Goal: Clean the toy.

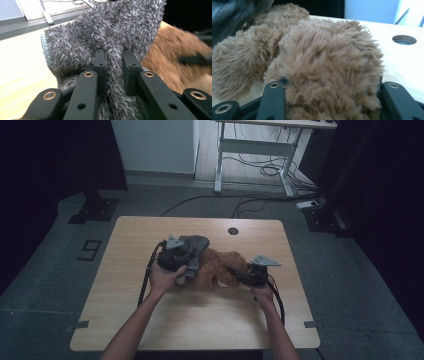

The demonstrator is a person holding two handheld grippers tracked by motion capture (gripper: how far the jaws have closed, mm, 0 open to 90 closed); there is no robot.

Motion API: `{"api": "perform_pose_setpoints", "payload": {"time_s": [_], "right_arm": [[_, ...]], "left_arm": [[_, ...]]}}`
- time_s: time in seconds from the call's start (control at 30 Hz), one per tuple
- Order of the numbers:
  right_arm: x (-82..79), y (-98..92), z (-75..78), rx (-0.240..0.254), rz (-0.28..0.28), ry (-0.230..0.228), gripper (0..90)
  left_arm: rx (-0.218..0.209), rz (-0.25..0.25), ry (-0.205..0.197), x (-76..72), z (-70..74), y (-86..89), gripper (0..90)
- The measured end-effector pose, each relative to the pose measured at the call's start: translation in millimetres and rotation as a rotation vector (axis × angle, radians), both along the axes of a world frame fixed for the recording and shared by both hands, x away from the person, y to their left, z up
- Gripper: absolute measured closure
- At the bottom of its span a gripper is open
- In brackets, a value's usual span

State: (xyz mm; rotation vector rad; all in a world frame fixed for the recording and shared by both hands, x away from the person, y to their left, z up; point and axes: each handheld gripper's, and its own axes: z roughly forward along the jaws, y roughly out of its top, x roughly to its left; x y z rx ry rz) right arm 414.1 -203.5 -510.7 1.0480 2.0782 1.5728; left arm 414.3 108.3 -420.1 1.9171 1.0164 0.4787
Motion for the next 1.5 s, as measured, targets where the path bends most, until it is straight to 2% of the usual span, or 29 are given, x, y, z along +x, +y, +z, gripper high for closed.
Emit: {"api": "perform_pose_setpoints", "payload": {"time_s": [0.07, 0.13, 0.2, 0.27, 0.4, 0.5, 0.6, 0.73, 0.83, 0.93, 1.03, 1.1, 1.17, 1.2, 1.27, 1.3, 1.33, 1.4, 1.5], "right_arm": [[-3.9, -3.1, -1.9, -0.013, 0.019, 0.003, 43.0], [-6.3, -6.2, -5.2, -0.017, 0.031, 0.003, 41.0], [-8.0, -8.9, -9.7, -0.026, 0.031, 0.008, 39.6], [-9.5, -12.2, -13.4, -0.009, 0.031, 0.009, 35.6], [-15.7, -13.6, -12.3, -0.007, -0.017, 0.047, 18.0], [-27.0, -11.6, -9.5, -0.024, -0.08, 0.084, 13.0], [-39.3, -8.1, -10.8, -0.043, -0.091, 0.082, 13.1], [-49.6, -5.7, -14.9, -0.05, -0.082, 0.056, 24.6], [-52.4, -6.7, -17.8, -0.029, -0.068, 0.049, 32.1], [-54.2, -8.2, -21.4, -0.013, -0.053, 0.032, 34.2], [-54.2, -10.6, -22.0, -0.008, -0.039, 0.031, 34.2], [-53.5, -10.9, -22.0, -0.003, -0.038, 0.033, 34.2], [-52.7, -12.0, -22.3, 0.002, -0.034, 0.036, 34.2], [-52.6, -12.5, -22.6, 0.005, -0.032, 0.037, 34.3], [-52.0, -14.1, -23.1, 0.002, -0.031, 0.04, 35.8], [-51.2, -15.5, -24.1, 0.001, -0.041, 0.055, 36.7], [-49.4, -18.2, -26.1, 0.021, -0.039, 0.069, 37.0], [-47.5, -21.2, -28.3, 0.046, -0.027, 0.076, 37.2], [-47.4, -19.3, -27.4, 0.041, -0.022, 0.071, 37.5]], "left_arm": [[0.01, -0.007, 0.026, 5.8, -1.5, -5.3, 75.6], [0.022, -0.008, 0.064, 12.0, -12.7, -11.6, 75.5], [0.034, -0.009, 0.078, 12.5, -25.8, -15.2, 75.5], [0.042, -0.011, 0.08, 9.1, -34.7, -17.3, 75.9], [-0.014, -0.02, 0.077, -1.9, -44.6, -11.9, 76.3], [-0.04, -0.03, 0.073, -14.3, -50.1, -5.5, 76.3], [-0.044, -0.047, 0.061, -30.0, -55.7, 1.3, 76.2], [-0.05, -0.054, 0.065, -44.1, -58.9, 10.5, 75.8], [-0.066, -0.061, 0.052, -49.7, -49.1, 12.4, 75.5], [-0.061, -0.088, 0.026, -52.8, -32.0, 0.4, 75.4], [-0.05, -0.158, 0.003, -56.4, -17.4, -35.0, 75.3], [-0.031, -0.208, 0.013, -57.2, -17.1, -64.3, 75.2], [0.006, -0.245, 0.036, -55.7, -24.7, -92.5, 75.1], [0.043, -0.255, 0.048, -53.7, -32.7, -106.3, 75.0], [0.075, -0.242, 0.022, -52.4, -44.2, -115.7, 74.9], [0.052, -0.243, 0.024, -51.2, -47.5, -114.5, 74.9], [0.026, -0.245, 0.038, -50.1, -49.1, -110.6, 75.0], [0.022, -0.241, 0.04, -49.7, -50.0, -99.4, 75.3], [0.012, -0.208, 0.036, -50.0, -47.8, -78.5, 75.9]]}}
